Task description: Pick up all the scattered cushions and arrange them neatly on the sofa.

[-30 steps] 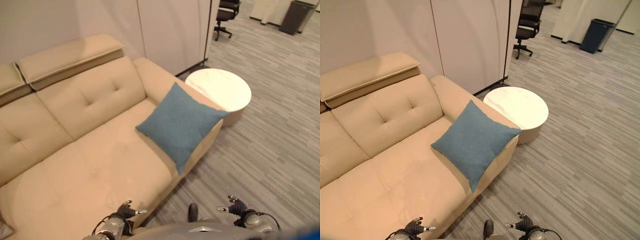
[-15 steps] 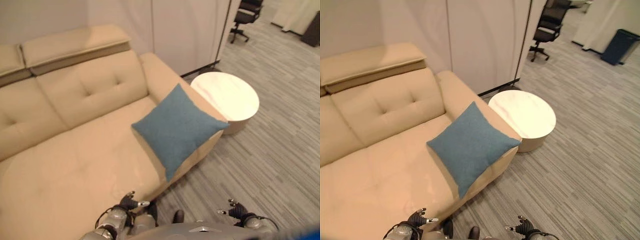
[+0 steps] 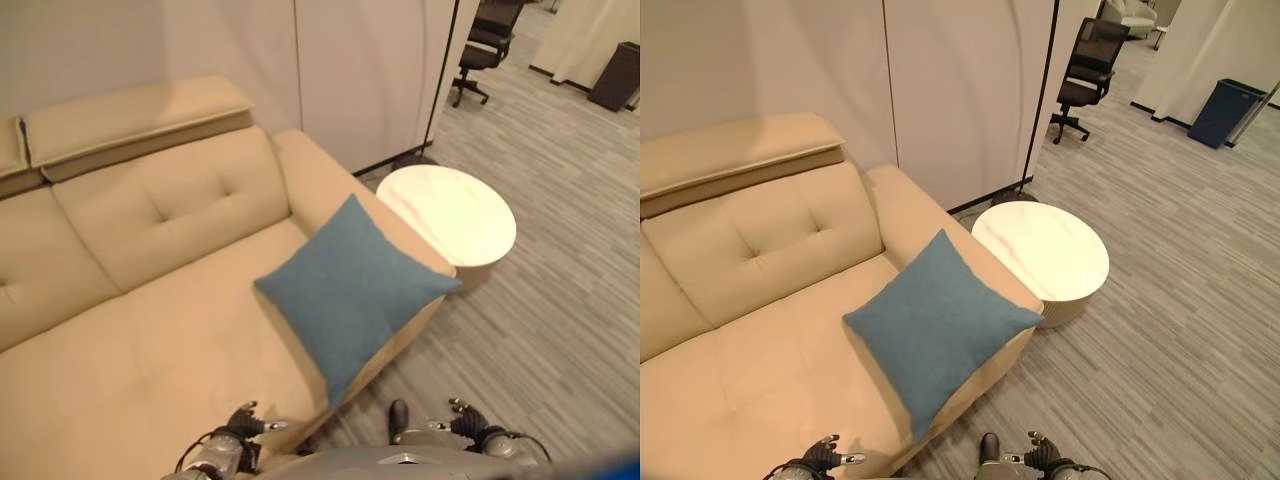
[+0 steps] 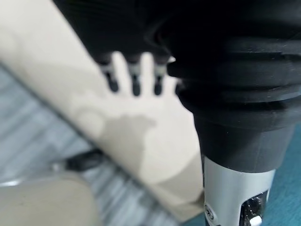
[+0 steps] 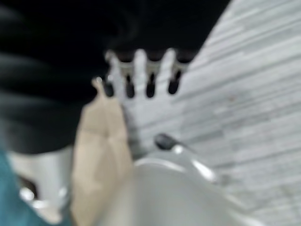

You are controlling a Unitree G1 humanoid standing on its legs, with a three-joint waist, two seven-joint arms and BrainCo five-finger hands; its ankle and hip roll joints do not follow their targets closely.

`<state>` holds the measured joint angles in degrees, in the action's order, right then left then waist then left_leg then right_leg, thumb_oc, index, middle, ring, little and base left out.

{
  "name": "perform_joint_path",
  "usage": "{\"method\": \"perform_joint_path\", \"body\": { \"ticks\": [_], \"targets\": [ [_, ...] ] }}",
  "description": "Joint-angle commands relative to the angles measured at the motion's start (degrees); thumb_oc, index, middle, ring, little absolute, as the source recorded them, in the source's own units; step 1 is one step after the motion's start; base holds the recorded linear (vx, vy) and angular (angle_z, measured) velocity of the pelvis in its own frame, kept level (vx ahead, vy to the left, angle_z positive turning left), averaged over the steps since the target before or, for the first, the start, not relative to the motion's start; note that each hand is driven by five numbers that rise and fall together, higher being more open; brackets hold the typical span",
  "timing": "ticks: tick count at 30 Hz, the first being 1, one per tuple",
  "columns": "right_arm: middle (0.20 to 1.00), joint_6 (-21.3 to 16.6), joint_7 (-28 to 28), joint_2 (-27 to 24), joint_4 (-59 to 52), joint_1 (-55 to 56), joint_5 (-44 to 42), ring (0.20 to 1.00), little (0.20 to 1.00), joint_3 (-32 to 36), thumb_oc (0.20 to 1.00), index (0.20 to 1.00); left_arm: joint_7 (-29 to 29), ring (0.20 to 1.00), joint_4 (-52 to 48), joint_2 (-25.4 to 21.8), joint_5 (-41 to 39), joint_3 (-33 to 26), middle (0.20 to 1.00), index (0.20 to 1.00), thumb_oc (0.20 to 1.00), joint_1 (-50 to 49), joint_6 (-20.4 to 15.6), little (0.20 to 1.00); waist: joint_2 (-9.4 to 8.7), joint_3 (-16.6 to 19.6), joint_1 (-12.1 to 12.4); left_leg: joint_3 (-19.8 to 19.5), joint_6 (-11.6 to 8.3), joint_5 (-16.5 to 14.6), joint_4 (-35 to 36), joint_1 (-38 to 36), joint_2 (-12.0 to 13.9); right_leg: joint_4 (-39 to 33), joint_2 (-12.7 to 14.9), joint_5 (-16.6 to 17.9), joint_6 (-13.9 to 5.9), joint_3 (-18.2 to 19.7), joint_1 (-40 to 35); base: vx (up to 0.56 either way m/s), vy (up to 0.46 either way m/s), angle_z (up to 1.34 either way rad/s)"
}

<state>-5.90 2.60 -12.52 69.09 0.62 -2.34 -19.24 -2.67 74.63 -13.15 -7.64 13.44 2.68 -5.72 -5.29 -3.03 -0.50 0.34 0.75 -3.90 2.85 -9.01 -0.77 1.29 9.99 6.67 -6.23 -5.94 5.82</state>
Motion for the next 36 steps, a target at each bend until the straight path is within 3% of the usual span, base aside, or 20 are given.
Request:
{"method": "perform_joint_path", "body": {
  "ticks": [1,4,7,10,11,14,18,25,30,36],
  "targets": [
    [1.0,-0.9,1.2,-1.4,0.0,-2.4,1.5,1.0,1.0,0.1,1.0,1.0,-0.4,1.0,0.0,0.3,-0.9,-0.3,1.0,1.0,1.0,1.2,-1.5,1.0,-1.33,0.3,0.4,-0.1,-0.61,-1.6,-5.6,4.1,-1.4,0.9,-0.9,1.6,-2.51,0.9,-0.9,0.16,-0.165,0.11],
    [1.0,-1.7,3.7,-2.9,-2.5,-1.7,2.1,1.0,1.0,1.3,1.0,1.0,-1.7,1.0,-1.0,0.3,-3.4,-1.9,1.0,1.0,1.0,1.0,-2.0,1.0,-1.74,1.0,0.3,-0.5,-1.39,-1.2,-4.7,3.6,0.0,0.6,-1.7,0.2,-2.05,-0.1,-2.0,0.1,-0.168,0.17],
    [1.0,-2.2,6.5,-7.9,-14.1,2.1,4.0,1.0,1.0,4.6,1.0,1.0,-4.2,1.0,-4.7,-0.2,-6.3,-3.2,1.0,1.0,1.0,0.7,-2.8,1.0,-2.23,1.2,-0.5,-0.5,-2.14,-0.4,-3.0,3.2,1.5,-0.4,-2.7,-1.0,-1.84,-1.2,-2.8,0.05,-0.132,0.05],
    [1.0,-2.0,7.3,-10.7,-20.8,4.0,5.7,1.0,1.0,6.8,1.0,1.0,-4.6,1.0,-6.8,-0.5,-6.9,-3.4,1.0,1.0,1.0,0.2,-2.9,1.0,-2.32,1.2,-0.8,-0.3,-2.27,-0.1,-2.4,3.0,1.8,-0.9,-3.0,-1.3,-1.86,-1.5,-3.1,0.03,-0.053,0.01],
    [1.0,-2.1,8.2,-14.3,-29.8,6.6,7.4,1.0,1.0,10.9,1.0,1.0,-4.8,1.0,-8.6,-0.8,-7.3,-3.8,1.0,1.0,1.0,-0.4,-3.0,1.0,-2.37,1.3,-1.5,0.1,-2.33,0.2,-1.4,2.5,2.2,-1.2,-3.3,-1.4,-2.0,-1.6,-3.3,0.04,-0.036,-0.06],
    [1.0,-2.2,8.5,-15.2,-32.7,7.4,7.8,1.0,1.0,12.3,1.0,1.0,-5.0,1.0,-9.5,-0.8,-7.7,-4.2,1.0,1.0,1.0,-0.6,-3.1,1.0,-2.29,1.3,-1.6,0.2,-2.35,0.3,-1.0,2.2,2.3,-1.4,-3.3,-1.4,-2.07,-1.6,-3.5,0.02,-0.007,-0.1],
    [1.0,-3.9,8.7,-18.8,-45.3,6.0,7.3,1.0,1.0,16.7,1.0,1.0,-5.7,1.0,-16.6,-1.0,-11.3,-5.0,1.0,1.0,1.0,-1.2,-3.9,1.0,-2.49,0.6,-1.4,0.5,-2.44,0.6,0.0,2.4,2.7,-1.7,-3.3,-1.4,-2.33,-2.1,-3.3,0.01,0.002,-0.12],
    [1.0,-4.8,10.7,-22.1,-49.6,-4.1,7.7,1.0,1.0,14.5,1.0,1.0,-7.4,1.0,-19.0,-1.5,-10.7,-3.4,1.0,1.0,1.0,1.6,-3.9,1.0,-4.39,-2.1,0.7,-0.2,-2.73,0.8,-0.3,4.4,3.1,-2.0,-3.5,-1.2,-2.21,-3.1,-2.1,-0.04,-0.028,0.08],
    [1.0,-6.0,12.7,-21.8,-50.8,-15.3,3.5,1.0,1.0,10.5,1.0,1.0,-10.4,1.0,-19.0,-1.6,-11.6,-1.3,1.0,1.0,1.0,7.5,-4.3,1.0,-6.81,-6.8,2.4,-1.3,-3.12,1.6,-1.6,8.7,3.7,-1.1,-3.6,-0.9,-1.7,-3.7,1.1,-0.15,-0.064,0.19],
    [1.0,-5.5,14.0,-21.8,-43.4,-29.6,-2.2,1.0,1.0,3.6,1.0,1.0,-12.4,1.0,-20.7,-1.8,-14.5,2.2,1.0,1.0,1.0,14.3,-5.3,1.0,-9.37,-12.3,4.4,-3.5,-3.72,3.1,-4.1,15.3,3.6,0.1,-3.2,0.1,-1.23,-5.2,5.5,-0.14,-0.061,0.19]
  ]
}}
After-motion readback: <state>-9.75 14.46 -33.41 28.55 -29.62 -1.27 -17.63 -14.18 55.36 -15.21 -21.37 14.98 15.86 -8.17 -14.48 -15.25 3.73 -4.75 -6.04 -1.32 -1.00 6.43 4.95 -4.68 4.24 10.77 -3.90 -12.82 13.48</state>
